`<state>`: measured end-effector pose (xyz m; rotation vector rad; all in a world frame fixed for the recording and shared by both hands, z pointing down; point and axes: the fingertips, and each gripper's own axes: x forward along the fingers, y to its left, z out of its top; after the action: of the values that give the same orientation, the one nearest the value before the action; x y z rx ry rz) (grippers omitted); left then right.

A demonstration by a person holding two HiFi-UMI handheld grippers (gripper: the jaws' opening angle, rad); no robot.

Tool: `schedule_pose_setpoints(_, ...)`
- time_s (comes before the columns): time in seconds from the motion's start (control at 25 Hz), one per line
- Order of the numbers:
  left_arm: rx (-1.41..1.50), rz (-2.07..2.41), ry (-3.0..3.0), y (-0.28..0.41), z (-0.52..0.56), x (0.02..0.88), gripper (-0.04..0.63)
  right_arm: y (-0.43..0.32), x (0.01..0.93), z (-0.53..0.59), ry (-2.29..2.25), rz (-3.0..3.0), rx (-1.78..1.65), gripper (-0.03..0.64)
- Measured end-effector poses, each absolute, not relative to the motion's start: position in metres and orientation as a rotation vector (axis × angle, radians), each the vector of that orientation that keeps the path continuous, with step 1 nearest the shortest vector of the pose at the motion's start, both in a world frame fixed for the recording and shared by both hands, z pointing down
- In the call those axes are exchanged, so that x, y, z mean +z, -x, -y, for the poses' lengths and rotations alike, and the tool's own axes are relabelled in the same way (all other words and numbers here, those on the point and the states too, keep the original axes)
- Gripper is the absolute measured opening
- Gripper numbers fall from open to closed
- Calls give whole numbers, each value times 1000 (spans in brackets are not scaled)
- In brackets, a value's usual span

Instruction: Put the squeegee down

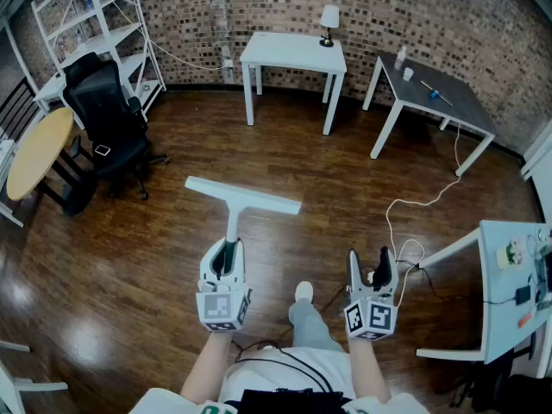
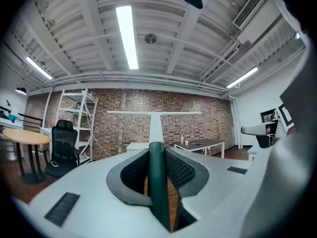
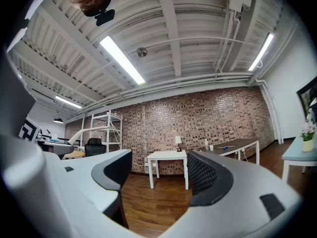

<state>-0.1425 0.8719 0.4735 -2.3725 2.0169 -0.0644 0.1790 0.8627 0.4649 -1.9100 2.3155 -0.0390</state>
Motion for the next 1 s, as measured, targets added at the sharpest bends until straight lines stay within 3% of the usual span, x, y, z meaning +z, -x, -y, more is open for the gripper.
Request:
schedule_pose_setpoints(0.52, 35, -2016, 2331, 76, -637, 441, 78, -210, 441, -607, 1787, -2382, 2, 363)
schedule_pose_setpoints(1.0, 21, -2039, 2325, 84, -524, 436, 78, -195, 469, -508, 1747, -2453, -99, 364)
